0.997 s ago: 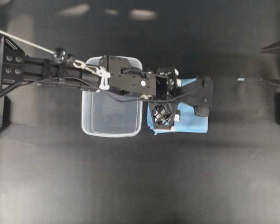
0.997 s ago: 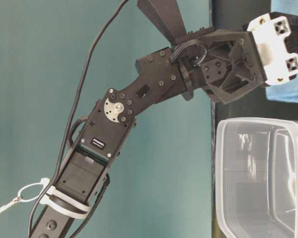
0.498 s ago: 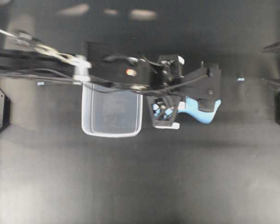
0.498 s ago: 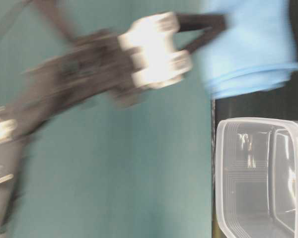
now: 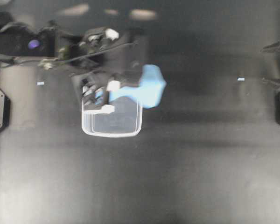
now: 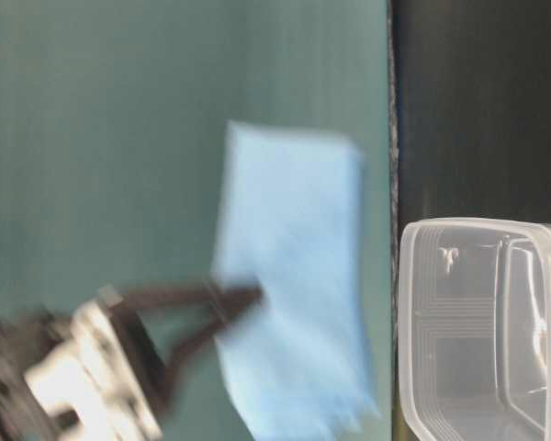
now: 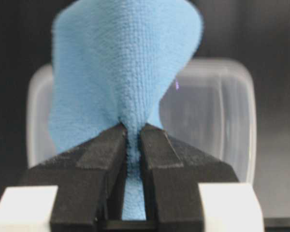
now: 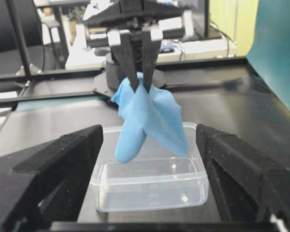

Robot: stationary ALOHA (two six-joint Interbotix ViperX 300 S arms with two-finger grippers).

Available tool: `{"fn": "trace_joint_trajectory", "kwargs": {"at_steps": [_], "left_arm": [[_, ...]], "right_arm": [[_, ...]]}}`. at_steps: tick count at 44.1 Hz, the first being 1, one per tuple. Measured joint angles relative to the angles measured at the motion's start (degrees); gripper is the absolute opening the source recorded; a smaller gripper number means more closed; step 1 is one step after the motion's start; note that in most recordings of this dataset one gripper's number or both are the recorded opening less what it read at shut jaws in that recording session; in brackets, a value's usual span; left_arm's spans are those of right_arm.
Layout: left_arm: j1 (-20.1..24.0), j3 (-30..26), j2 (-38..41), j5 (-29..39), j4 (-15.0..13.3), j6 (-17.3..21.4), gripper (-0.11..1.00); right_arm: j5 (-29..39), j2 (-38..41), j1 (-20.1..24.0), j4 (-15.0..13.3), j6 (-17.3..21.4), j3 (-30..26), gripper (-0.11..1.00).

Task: Place the blue towel into the container with the left arm.
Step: 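Lift the towel and carry it left over the clear container, then lower the towel into the container and open the left gripper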

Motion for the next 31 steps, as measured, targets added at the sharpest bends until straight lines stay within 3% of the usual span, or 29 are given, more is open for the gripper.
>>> {"fn": "trace_joint_trajectory", "kwargs": {"at_steps": [11, 31], "left_arm": [[-0.35, 8.53, -2.29, -6.94, 0.00, 0.00, 0.05], [-0.26, 10.55, -0.97, -8.61, 0.00, -0.09, 0.06]], "right_arm": [[-0.18, 0.00, 0.09, 0.00, 0.09, 0.00, 0.75], [-0.18, 0.00, 0.09, 0.00, 0.09, 0.00, 0.75]]}}
